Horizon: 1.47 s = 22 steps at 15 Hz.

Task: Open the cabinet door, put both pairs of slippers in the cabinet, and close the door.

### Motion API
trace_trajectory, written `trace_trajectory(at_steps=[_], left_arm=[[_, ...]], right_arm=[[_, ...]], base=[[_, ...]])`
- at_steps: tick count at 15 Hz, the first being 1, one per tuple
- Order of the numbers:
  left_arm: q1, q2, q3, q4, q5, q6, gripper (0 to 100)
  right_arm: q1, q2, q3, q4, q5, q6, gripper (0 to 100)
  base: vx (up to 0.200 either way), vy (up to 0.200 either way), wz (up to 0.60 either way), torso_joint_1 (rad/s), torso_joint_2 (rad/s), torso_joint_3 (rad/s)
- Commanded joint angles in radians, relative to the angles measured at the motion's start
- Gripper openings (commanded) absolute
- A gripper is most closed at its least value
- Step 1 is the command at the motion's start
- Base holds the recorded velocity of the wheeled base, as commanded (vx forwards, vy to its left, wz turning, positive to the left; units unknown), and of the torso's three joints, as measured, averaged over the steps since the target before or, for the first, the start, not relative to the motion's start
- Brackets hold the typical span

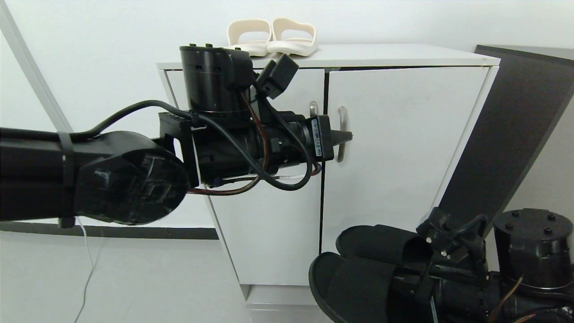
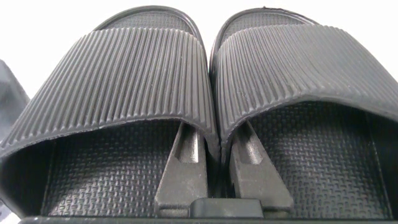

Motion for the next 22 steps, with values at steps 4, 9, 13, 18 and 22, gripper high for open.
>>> trace_trajectory(at_steps=[4,9,13,18,22], left_arm=[[0.052,-0.054,0.042,-0.032,-0.003,-0.008,0],[0.128,0.06,-0.047,-0.07,-0.004,-0.005,0],[0.151,0.155,-0.136,-0.087,-0.001,-0.012,0],[0.157,0.255,-0.272,-0.083,-0.003,-0.065,0],[0.141,0.305,-0.321,-0.084,-0.004,-0.065,0]], right_arm=[[0.044,-0.008,0.034,0.0,0.004,-0.042,0],[0.046,0.003,0.04,-0.001,0.004,-0.043,0],[0.046,0.01,0.04,-0.003,0.004,-0.043,0],[0.046,0.024,0.034,-0.003,0.004,-0.043,0],[0.055,0.024,0.036,-0.003,0.006,-0.043,0]], base=[[0.0,0.0,0.0,0.0,0.0,0.0],[0.0,0.0,0.0,0.0,0.0,0.0],[0.0,0.0,0.0,0.0,0.0,0.0],[0.0,0.0,0.0,0.0,0.0,0.0],[0.0,0.0,0.0,0.0,0.0,0.0]])
